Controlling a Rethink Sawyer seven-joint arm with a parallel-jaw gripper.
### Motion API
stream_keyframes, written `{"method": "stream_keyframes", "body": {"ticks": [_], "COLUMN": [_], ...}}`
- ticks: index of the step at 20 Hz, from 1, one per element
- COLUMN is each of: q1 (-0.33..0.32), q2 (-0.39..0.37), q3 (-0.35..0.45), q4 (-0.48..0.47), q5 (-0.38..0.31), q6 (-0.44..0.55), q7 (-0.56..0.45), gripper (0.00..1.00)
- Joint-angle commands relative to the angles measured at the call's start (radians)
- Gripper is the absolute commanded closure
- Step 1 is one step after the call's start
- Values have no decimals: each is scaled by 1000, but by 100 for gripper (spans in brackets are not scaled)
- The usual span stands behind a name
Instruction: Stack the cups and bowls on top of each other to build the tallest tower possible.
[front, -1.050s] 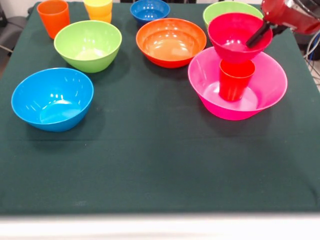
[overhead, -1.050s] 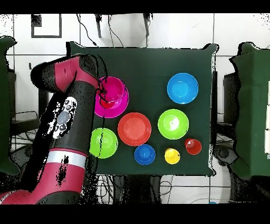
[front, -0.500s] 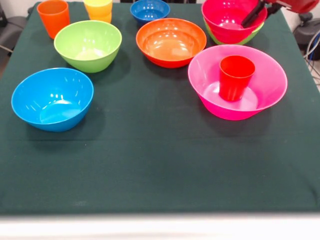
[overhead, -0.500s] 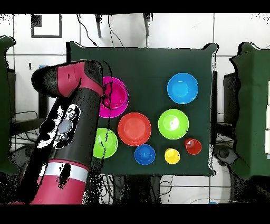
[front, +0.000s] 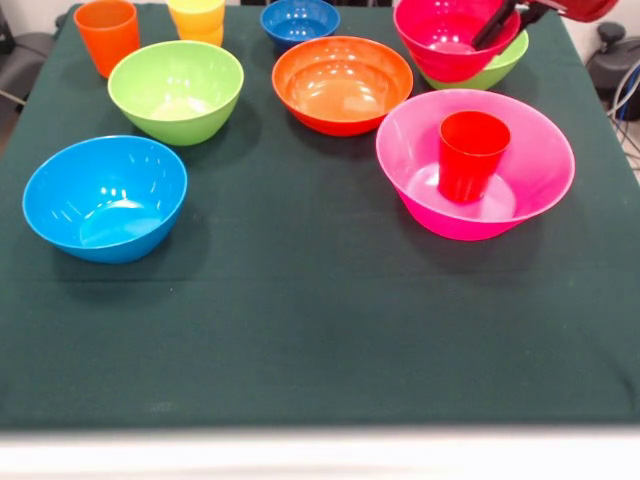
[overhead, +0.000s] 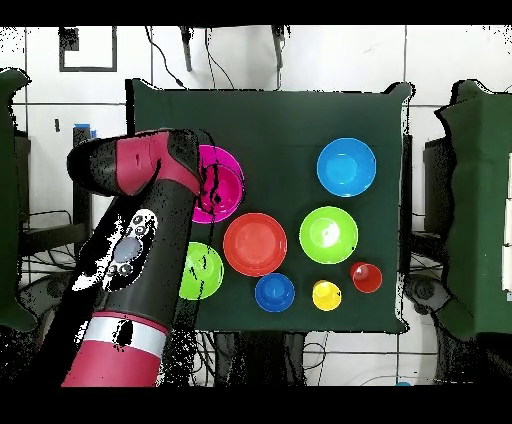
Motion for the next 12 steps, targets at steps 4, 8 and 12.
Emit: {"method": "stream_keyframes", "body": {"ticks": [4, 8, 12], "q1": [36, 37, 33], "q2": [48, 61, 70], "q3": [96, 94, 99], "q4": [60, 49, 40], "q5": [26, 29, 27], "q6": [-60, -63, -67], "q7": [238, 242, 243], "gripper": [100, 100, 100]}}
